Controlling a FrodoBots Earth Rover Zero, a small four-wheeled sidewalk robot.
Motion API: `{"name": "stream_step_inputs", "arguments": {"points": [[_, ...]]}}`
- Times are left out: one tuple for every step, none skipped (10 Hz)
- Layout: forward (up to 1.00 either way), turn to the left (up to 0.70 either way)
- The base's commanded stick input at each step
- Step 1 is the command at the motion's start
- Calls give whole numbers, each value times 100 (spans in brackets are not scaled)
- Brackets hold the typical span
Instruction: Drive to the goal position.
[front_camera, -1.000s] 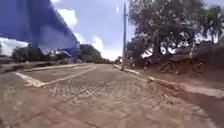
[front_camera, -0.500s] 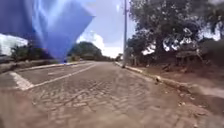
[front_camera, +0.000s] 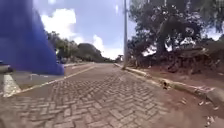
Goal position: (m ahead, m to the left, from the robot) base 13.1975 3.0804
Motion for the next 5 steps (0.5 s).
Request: {"name": "stream_step_inputs", "arguments": {"points": [[100,0],[100,0],[100,0],[100,0],[100,0]]}}
